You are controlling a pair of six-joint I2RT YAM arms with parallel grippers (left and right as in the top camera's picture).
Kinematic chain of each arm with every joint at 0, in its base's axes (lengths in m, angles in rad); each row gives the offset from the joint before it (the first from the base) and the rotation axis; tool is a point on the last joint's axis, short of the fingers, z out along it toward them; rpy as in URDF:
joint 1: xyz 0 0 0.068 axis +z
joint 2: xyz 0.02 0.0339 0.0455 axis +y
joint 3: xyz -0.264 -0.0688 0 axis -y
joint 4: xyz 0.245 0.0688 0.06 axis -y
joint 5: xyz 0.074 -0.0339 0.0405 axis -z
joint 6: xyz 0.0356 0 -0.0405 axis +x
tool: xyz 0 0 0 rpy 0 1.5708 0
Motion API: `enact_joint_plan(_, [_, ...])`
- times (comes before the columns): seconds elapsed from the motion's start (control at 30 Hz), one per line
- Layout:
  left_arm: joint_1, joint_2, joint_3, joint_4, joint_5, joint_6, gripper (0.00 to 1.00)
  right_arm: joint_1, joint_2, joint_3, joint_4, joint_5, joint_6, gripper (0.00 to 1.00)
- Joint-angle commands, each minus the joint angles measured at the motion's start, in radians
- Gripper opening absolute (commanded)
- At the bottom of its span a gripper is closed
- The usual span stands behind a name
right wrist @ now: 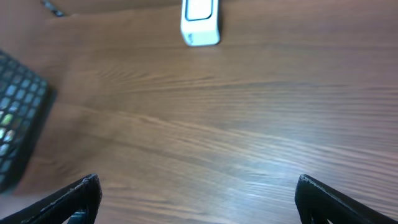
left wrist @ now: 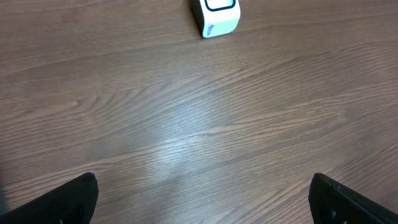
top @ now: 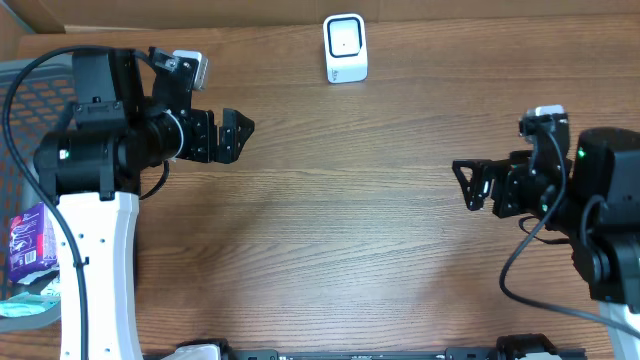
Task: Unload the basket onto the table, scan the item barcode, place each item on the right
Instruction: 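Reach the left gripper into the grey basket toward the purple Carefree pack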
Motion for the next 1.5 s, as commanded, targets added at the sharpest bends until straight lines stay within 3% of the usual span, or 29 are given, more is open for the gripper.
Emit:
enact_joint_plan(0.0, [0.004, 0.015, 0.023, 0.017, 0.032, -0.039, 0.99, 0.003, 0.025, 0.025, 0.002, -0.104, 0.003, 1.0])
enact_joint_plan(0.1, [0.005, 0.016, 0.047, 0.015, -0.018, -0.114, 0.98, 0.003, 0.047, 0.025, 0.001, -0.104, 0.003, 1.0])
enact_joint_plan(0.37, [0.07, 0.016, 0.218, -0.085, -0.33, -0.322, 1.0, 0.003, 0.069, 0.025, -0.005, -0.104, 0.003, 1.0])
enact_joint_plan(0.67, [0.415, 0.029, 0.279, -0.209, -0.355, -0.441, 1.0, 0.003, 0.069, 0.025, -0.006, -0.104, 0.003, 1.0])
enact_joint_plan(0.97, [0.723, 0.123, 0.279, -0.206, -0.363, -0.533, 1.0, 0.003, 0.069, 0.025, -0.023, -0.104, 0.004, 1.0])
enact_joint_plan(1.47, [0.755, 0.39, 0.276, -0.257, -0.427, -0.533, 1.0, 0.003, 0.07, 0.025, -0.033, -0.104, 0.003, 1.0])
